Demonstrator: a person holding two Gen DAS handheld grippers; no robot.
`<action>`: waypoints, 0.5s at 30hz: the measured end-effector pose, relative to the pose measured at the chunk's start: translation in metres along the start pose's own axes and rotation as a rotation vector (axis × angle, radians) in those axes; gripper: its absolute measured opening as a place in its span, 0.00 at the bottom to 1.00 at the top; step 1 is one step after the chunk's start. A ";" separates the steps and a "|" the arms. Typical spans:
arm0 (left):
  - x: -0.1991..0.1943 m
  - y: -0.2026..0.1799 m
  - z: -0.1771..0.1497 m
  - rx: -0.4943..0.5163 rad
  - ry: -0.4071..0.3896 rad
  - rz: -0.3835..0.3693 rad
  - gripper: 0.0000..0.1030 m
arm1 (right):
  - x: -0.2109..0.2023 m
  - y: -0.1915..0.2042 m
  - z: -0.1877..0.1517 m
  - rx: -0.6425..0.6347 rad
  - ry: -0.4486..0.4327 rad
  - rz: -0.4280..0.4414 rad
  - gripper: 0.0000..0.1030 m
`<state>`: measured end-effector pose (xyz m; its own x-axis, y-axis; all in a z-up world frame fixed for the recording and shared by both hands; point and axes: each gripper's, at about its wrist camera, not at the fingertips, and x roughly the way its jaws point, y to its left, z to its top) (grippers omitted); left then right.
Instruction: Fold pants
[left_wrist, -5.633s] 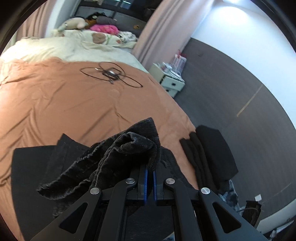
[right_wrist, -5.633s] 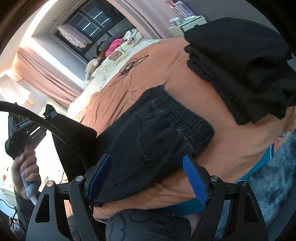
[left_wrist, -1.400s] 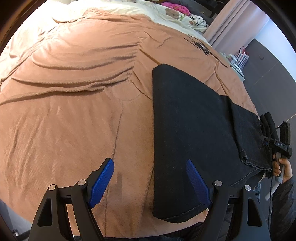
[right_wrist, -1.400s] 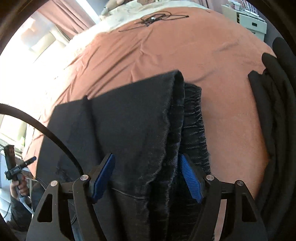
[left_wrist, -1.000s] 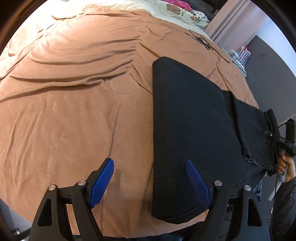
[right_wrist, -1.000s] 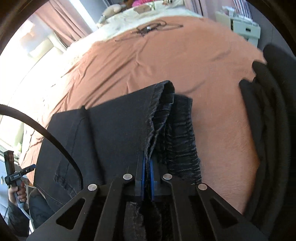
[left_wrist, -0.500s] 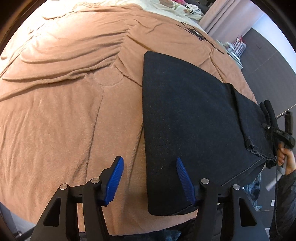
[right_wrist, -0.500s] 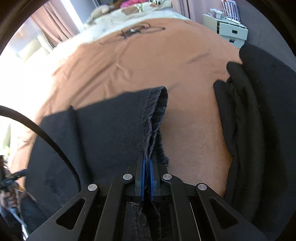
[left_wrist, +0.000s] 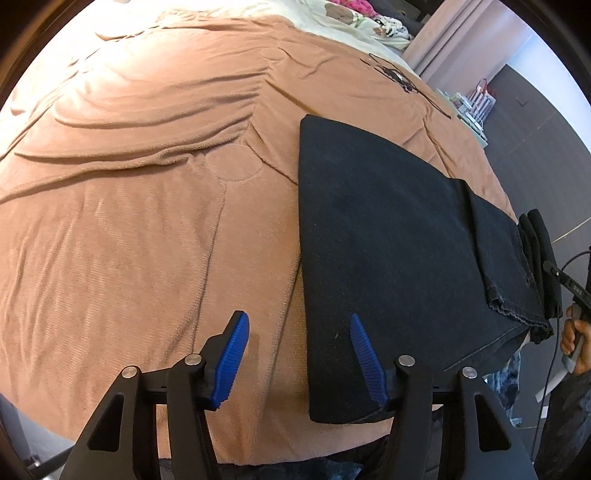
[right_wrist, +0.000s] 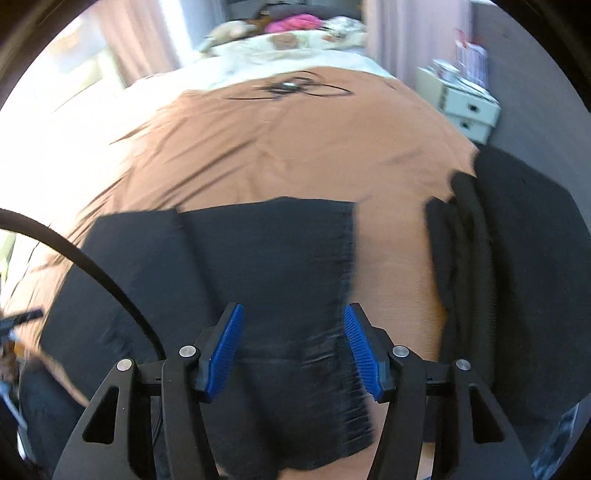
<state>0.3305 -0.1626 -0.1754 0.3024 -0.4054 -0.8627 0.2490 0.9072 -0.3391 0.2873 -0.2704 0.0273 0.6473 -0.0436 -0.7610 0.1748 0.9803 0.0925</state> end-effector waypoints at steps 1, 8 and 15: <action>0.001 0.000 0.000 0.002 0.003 -0.001 0.51 | -0.004 0.009 -0.003 -0.030 0.001 0.011 0.54; 0.007 0.002 -0.004 0.000 0.023 -0.022 0.44 | -0.010 0.072 -0.027 -0.221 0.055 0.091 0.54; 0.006 0.005 -0.007 -0.004 0.014 -0.037 0.43 | 0.011 0.110 -0.038 -0.337 0.131 0.113 0.54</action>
<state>0.3270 -0.1595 -0.1845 0.2796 -0.4375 -0.8546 0.2562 0.8919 -0.3727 0.2853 -0.1557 0.0051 0.5446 0.0723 -0.8356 -0.1602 0.9869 -0.0191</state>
